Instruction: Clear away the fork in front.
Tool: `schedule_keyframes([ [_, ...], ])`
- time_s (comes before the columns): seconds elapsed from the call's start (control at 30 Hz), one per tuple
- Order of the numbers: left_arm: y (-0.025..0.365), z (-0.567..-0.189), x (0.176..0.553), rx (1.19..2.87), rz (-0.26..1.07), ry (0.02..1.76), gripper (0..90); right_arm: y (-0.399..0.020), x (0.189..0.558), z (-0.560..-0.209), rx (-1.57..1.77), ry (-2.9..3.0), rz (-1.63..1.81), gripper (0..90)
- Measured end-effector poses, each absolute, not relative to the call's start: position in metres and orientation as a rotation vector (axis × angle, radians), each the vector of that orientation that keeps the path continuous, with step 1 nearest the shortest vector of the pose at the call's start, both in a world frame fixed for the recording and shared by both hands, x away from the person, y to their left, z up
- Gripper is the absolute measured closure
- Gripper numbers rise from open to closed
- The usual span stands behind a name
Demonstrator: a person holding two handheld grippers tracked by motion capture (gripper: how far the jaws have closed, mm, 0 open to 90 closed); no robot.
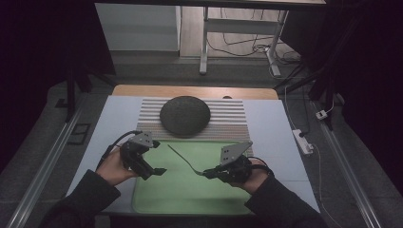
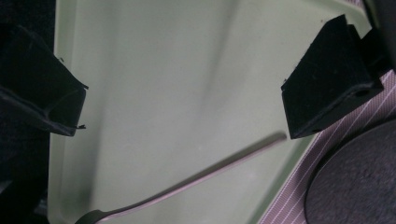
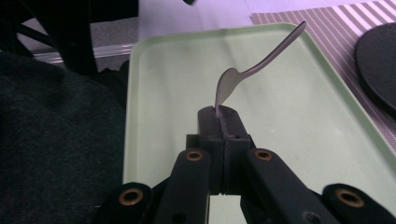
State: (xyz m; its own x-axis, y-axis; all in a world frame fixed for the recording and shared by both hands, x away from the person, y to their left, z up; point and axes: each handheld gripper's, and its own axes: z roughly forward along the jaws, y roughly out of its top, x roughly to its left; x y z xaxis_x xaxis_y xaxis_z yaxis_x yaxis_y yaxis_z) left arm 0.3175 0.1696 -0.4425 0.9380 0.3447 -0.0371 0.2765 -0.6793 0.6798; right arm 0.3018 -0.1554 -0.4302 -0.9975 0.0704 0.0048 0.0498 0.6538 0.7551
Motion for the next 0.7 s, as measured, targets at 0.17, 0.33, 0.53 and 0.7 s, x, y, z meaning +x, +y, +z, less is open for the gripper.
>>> schedule_keyframes([
  [0.17, 0.159, -0.443, 0.323, 2.402, 0.112, 0.351, 0.0, -0.153, 0.298, -0.429, 0.055, 2.857, 1.300, 89.9],
  [0.33, 0.144, -0.446, 0.325, 2.460, 0.112, 0.245, 1.1, -0.150, 0.295, -0.429, 0.007, 2.876, 1.295, 89.9],
  [0.53, 0.131, -0.446, 0.329, 2.477, 0.088, 0.174, 10.7, -0.147, 0.292, -0.428, -0.040, 2.894, 1.301, 89.9],
  [0.7, 0.126, -0.446, 0.329, 2.510, 0.065, 0.080, 29.3, -0.146, 0.292, -0.429, -0.061, 2.910, 1.287, 89.9],
])
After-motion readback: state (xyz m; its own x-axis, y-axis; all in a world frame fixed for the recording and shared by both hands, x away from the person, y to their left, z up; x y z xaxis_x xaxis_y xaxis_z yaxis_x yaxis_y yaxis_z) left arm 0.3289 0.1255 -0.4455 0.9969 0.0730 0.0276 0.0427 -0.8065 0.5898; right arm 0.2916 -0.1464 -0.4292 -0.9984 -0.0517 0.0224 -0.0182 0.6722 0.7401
